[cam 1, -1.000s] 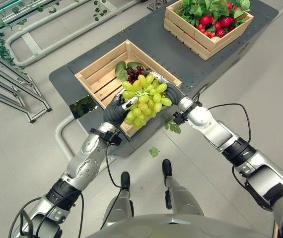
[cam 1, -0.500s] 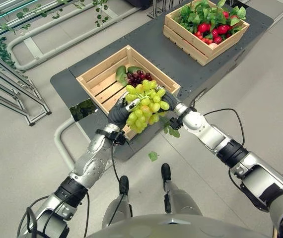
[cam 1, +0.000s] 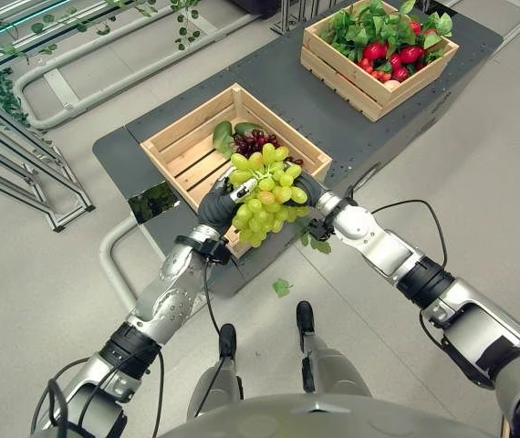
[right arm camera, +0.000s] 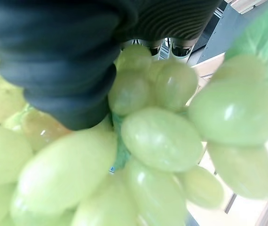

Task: Pick up the fruits from the basket on one side to the basket on the other side

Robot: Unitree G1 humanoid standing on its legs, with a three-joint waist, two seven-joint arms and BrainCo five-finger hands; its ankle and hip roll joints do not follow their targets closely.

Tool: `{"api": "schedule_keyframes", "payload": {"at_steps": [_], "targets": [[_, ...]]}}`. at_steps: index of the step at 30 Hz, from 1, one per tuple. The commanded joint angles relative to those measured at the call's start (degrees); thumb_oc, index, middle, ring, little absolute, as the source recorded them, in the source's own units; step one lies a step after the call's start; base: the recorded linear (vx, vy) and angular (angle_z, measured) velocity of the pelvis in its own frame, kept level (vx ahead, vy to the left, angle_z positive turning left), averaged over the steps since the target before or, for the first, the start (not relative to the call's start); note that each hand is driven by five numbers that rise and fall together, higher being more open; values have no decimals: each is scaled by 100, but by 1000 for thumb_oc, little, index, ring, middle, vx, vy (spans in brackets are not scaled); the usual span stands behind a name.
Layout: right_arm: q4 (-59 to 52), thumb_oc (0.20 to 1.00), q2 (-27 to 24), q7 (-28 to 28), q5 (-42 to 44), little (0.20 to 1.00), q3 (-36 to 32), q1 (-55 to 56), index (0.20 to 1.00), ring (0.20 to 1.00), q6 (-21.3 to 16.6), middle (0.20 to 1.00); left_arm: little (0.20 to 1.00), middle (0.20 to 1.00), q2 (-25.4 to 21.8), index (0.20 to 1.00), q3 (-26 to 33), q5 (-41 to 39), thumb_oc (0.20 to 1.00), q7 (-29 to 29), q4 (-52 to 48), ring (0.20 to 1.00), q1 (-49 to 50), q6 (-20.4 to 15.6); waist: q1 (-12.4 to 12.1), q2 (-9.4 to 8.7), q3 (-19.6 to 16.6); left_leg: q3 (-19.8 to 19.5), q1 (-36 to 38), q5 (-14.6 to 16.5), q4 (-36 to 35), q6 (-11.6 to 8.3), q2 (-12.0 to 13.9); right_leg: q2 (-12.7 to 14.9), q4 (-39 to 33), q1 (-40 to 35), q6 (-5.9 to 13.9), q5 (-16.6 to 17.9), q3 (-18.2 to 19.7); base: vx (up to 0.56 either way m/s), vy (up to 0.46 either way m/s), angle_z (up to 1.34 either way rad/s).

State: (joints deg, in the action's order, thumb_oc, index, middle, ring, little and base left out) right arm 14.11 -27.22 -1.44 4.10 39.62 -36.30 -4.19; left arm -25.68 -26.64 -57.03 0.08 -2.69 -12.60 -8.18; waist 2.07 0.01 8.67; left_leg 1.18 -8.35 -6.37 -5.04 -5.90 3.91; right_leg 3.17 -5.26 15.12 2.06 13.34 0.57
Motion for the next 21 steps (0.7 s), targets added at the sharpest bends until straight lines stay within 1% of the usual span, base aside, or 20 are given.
{"api": "schedule_keyframes", "payload": {"at_steps": [1, 14, 15, 16, 17, 21], "targets": [[-366, 200, 739, 60, 48, 200, 176, -659, 200, 200, -412, 200, 200, 200, 312, 200, -565, 97, 200, -232, -88, 200, -843, -196, -108, -162, -178, -29, 26, 375, 4, 238, -253, 155, 26, -375, 596, -816, -370, 0, 0, 0], [-450, 200, 664, -16, -56, 200, 42, -465, 200, 200, -416, 200, 203, 203, 393, 203, -482, 140, 203, -181, -85, 203, -708, -220, -103, -175, -206, -35, 55, 392, 4, 244, -242, 154, 26, -408, 594, -832, -376, 0, 0, 0], [-453, 200, 669, -21, -66, 200, 29, -447, 200, 200, -420, 200, 432, 432, 408, 432, -456, 156, 432, -168, -82, 432, -688, -234, -105, -180, -212, -36, 58, 395, 4, 244, -245, 151, 26, -415, 592, -836, -374, 0, 0, 0], [-454, 200, 660, -24, -74, 200, 18, -438, 200, 200, -420, 200, 944, 944, 417, 944, -443, 191, 944, -154, -76, 944, -677, -239, -106, -182, -213, -37, 62, 397, 4, 244, -247, 150, 26, -416, 592, -836, -373, 0, 0, 0], [-460, 200, 648, -26, -83, 200, 2, -428, 200, 200, -417, 200, 1000, 1000, 415, 1000, -424, 234, 1000, -141, -71, 1000, -668, -244, -108, -182, -213, -39, 65, 396, 4, 245, -247, 149, 26, -423, 592, -837, -373, 0, 0, 0], [-486, 200, 632, -45, -96, 200, -51, -369, 200, 200, -430, 200, 1000, 1000, 405, 1000, -334, 315, 1000, -103, -160, 1000, -656, -298, -115, -186, -213, -36, 65, 401, 4, 241, -243, 160, 26, -429, 595, -841, -383, 0, 0, 0]]}}
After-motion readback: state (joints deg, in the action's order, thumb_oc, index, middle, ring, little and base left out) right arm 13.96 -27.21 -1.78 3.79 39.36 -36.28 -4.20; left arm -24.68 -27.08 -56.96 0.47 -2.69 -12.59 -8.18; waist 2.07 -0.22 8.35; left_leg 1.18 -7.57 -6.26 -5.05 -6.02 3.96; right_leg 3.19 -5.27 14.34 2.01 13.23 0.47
